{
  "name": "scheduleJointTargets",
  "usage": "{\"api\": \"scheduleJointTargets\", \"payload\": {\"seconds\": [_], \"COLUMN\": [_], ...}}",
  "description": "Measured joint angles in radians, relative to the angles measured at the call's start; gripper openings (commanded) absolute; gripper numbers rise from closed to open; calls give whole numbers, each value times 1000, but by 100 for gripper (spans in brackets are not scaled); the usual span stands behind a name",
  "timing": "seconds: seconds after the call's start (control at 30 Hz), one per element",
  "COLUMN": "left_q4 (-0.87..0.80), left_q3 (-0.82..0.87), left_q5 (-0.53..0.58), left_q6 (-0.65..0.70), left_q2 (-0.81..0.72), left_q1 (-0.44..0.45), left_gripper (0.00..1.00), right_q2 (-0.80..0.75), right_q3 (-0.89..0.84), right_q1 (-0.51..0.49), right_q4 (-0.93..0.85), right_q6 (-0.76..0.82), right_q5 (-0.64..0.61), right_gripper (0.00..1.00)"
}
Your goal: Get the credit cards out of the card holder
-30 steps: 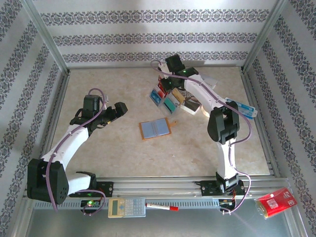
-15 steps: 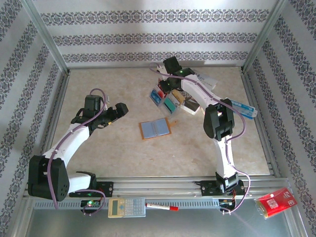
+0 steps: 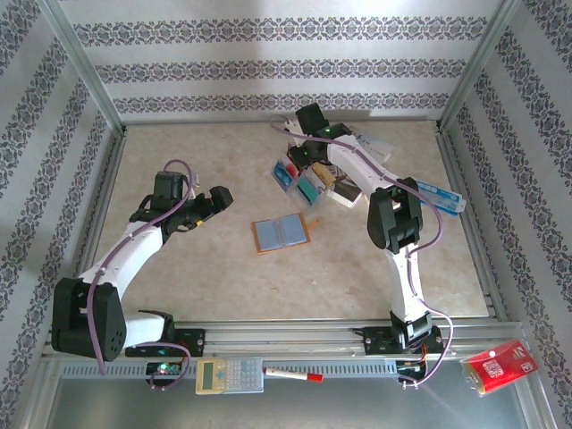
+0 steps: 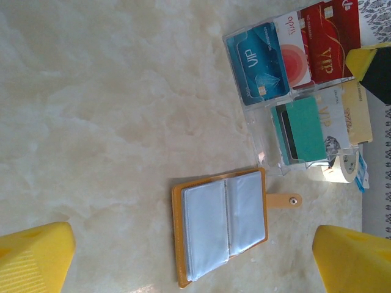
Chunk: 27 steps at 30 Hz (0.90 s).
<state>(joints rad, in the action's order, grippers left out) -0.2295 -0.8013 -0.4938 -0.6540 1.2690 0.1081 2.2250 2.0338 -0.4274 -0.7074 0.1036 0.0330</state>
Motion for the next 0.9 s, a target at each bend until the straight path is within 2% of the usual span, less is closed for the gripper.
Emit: {"api": "scheduleJointTargets", "payload": {"seconds": [0.1, 0.23, 0.6, 0.77, 0.9], "left_q4": [0, 0, 0, 0, 2], "left_q3": [-1, -1, -1, -1, -1], "left_q5": [-3, -9, -22, -22, -23], "left_q6": [0, 0, 0, 0, 0], "left_q2": [0, 4, 12, 13, 19], "left_q1": [0, 0, 0, 0, 0], "left_gripper": [100, 100, 100, 100, 100], "right_q2": [5, 10, 0, -96, -254], "right_q3": [2, 8, 31, -48, -203], "right_q1": [0, 0, 0, -8, -36], "right_q4": [0, 0, 0, 4, 28], "right_q6": [1, 5, -4, -45, -98], "right_q5": [0, -8, -36, -36, -32], "right_gripper": [6, 19, 29, 36, 44]}}
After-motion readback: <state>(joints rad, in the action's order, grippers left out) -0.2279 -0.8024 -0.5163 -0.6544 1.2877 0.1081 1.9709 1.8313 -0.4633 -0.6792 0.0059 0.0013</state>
